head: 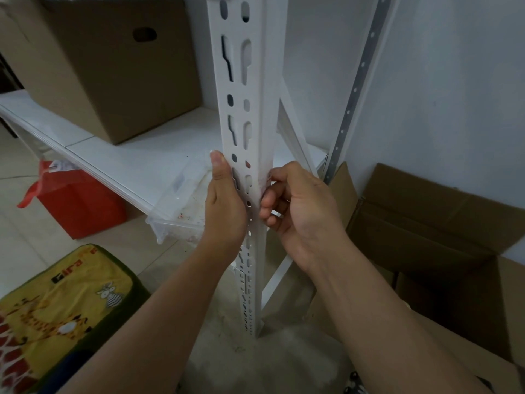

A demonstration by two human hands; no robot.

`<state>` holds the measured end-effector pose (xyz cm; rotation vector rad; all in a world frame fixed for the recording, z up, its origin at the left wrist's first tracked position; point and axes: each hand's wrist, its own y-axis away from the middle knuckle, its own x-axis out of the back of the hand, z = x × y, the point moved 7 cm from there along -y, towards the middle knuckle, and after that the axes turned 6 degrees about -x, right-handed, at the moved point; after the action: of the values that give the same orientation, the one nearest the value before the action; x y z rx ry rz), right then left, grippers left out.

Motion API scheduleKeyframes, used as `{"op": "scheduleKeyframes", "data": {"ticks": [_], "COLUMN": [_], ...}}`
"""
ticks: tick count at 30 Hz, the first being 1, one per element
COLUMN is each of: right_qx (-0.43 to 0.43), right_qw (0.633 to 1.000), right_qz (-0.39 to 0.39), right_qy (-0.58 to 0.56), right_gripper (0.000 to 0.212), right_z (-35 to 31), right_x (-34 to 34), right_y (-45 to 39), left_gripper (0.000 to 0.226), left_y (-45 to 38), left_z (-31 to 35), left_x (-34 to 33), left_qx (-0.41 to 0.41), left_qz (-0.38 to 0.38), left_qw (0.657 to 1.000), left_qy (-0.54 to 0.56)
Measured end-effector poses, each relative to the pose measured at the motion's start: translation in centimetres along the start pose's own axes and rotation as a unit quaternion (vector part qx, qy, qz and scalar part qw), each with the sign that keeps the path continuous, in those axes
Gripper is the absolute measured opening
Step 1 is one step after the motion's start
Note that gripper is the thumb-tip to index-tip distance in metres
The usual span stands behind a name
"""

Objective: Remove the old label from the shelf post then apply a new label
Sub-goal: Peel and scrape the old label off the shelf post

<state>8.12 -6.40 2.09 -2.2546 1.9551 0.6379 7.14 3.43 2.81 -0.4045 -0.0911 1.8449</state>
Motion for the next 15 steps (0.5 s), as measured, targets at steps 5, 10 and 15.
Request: {"op": "scheduleKeyframes", "data": {"ticks": [5,10,15], "right_qx": [-0.005,-0.005,0.001], "right_qw": [1.000,1.000,1.000], "right_qz": [-0.003,-0.008,-0.008], "right_qy": [-0.003,-0.009,-0.012], "right_gripper": [0.014,0.013,0.017], "right_z": [0.06,0.09,0.12], "right_x": [-0.02,-0.01,-0.02], "right_y": [-0.02,0.00,-0.06], "left_gripper": [0.080,0.065,0.067], "left_y": [-0.08,-0.19,-0.24], "left_z": [-0.13,-0.64,-0.69], "left_x": [0.09,0.50,0.54], "left_qx": [-0.001,-0.002,-0.003], "left_qz": [-0.001,0.016,0.021], "left_qw": [1.000,1.000,1.000], "left_qy": [0.004,-0.009,-0.010]}}
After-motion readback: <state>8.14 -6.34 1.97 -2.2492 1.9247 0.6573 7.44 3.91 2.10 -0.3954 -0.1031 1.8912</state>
